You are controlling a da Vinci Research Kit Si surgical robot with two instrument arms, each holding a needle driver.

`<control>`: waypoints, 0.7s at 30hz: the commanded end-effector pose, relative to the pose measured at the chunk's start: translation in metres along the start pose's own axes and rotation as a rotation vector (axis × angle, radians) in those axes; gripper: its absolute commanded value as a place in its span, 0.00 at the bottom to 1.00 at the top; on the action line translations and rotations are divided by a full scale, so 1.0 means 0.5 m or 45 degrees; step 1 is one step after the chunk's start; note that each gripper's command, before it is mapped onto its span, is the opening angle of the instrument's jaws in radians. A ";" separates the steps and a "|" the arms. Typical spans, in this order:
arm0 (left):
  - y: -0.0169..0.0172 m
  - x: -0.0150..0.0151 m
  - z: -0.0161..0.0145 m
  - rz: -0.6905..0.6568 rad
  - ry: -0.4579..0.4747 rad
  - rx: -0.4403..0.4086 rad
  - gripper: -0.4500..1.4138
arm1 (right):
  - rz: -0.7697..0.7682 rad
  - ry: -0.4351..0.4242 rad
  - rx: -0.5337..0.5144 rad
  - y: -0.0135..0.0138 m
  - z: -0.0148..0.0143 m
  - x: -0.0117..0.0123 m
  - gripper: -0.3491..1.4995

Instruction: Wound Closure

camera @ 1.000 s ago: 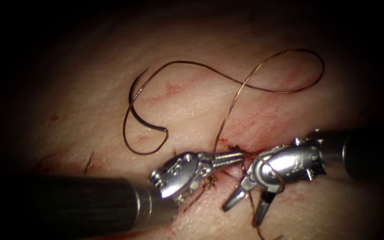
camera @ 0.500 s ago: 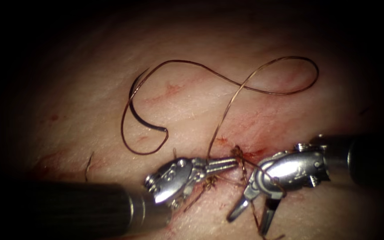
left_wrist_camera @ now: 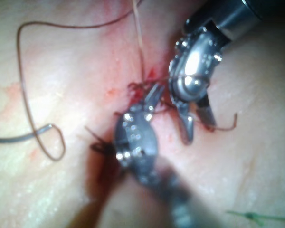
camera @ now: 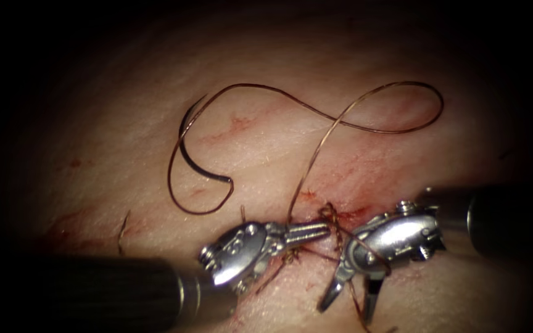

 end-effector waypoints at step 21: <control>0.0003 -0.0002 -0.0007 -0.013 0.001 0.005 0.00 | 0.444 0.118 -0.071 0.0000 0.0058 -0.0040 0.00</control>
